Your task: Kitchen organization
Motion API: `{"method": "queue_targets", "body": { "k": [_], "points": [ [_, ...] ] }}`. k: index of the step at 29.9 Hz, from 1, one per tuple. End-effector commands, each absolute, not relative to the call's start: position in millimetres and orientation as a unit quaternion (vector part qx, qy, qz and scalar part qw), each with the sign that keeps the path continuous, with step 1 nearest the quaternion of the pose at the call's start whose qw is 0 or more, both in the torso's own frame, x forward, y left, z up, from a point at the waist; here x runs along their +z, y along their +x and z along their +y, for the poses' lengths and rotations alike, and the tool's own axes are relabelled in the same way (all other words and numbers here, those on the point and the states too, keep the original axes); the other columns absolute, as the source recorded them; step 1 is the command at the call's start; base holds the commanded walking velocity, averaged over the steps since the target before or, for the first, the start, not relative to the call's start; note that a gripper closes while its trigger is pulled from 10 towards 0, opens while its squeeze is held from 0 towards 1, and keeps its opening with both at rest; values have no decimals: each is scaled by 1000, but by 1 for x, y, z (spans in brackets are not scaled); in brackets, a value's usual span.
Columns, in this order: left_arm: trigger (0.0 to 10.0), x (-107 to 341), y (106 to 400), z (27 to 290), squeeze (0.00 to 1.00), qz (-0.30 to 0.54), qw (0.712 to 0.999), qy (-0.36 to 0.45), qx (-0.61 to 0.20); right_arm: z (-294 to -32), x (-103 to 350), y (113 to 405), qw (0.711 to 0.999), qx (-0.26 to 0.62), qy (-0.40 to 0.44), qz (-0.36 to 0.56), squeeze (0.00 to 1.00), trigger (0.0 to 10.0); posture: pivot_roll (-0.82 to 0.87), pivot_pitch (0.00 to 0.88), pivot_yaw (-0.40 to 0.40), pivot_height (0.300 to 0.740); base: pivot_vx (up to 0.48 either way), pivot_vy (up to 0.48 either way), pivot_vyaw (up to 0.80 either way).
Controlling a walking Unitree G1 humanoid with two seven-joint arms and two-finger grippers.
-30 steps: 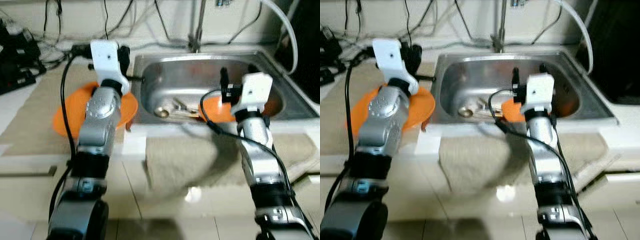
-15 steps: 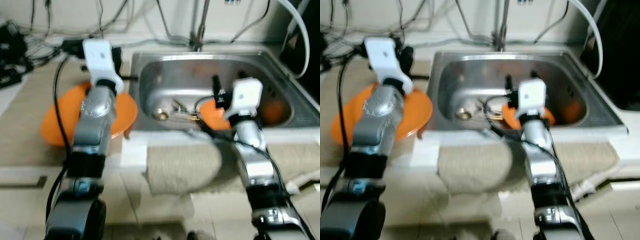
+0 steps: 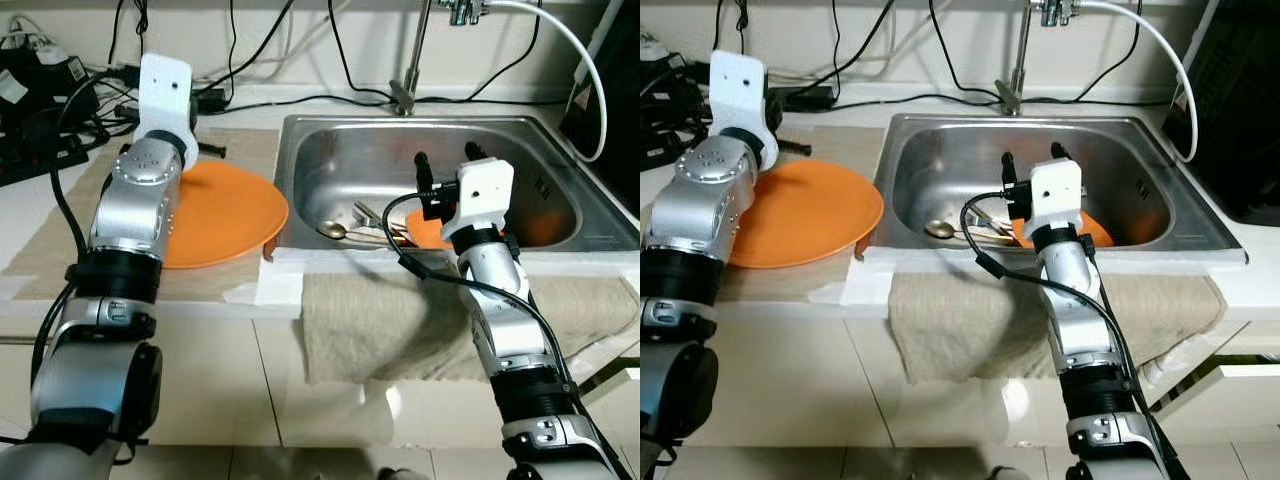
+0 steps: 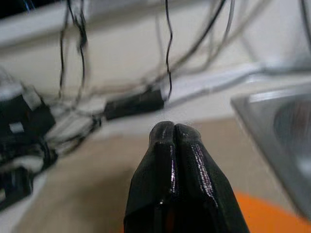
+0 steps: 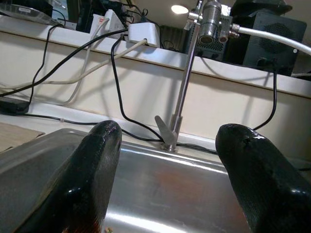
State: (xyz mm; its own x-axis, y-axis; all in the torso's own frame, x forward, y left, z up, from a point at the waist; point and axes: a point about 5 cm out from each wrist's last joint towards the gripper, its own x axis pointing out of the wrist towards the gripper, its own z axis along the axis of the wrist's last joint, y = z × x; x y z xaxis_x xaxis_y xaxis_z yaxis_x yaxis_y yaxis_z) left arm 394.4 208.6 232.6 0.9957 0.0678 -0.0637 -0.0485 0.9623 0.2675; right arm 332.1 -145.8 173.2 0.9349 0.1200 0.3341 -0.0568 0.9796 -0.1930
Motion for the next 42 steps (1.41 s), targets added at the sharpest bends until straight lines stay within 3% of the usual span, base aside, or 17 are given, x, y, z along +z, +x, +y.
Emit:
{"method": "queue_targets", "body": {
  "k": [1, 7, 13, 24, 42],
  "points": [
    [10000, 234, 396, 217, 0, 58, 987, 148, 36, -145, 177, 335, 980, 47, -85, -175, 0, 10000, 10, 0, 39, 740, 0, 0, 0],
    [10000, 222, 400, 246, 0, 110, 972, 197, 70, -144, 175, 335, 981, 52, -82, -168, 0, 10000, 10, 0, 38, 740, 0, 0, 0],
    [10000, 222, 399, 259, 0, 124, 966, 212, 85, -145, 174, 335, 983, 57, -71, -160, 0, 10000, 6, 0, 38, 740, 0, 0, 0],
    [10000, 211, 396, 261, 0, 143, 966, 205, 61, -151, 176, 339, 988, 62, -23, -138, 0, 10000, 12, 0, 32, 740, 0, 0, 0],
    [10000, 192, 382, 260, 0, 172, 966, 191, 28, -151, 176, 341, 989, 80, -26, -125, 0, 10000, 23, 0, 22, 740, 0, 0, 0]
  ]
}}
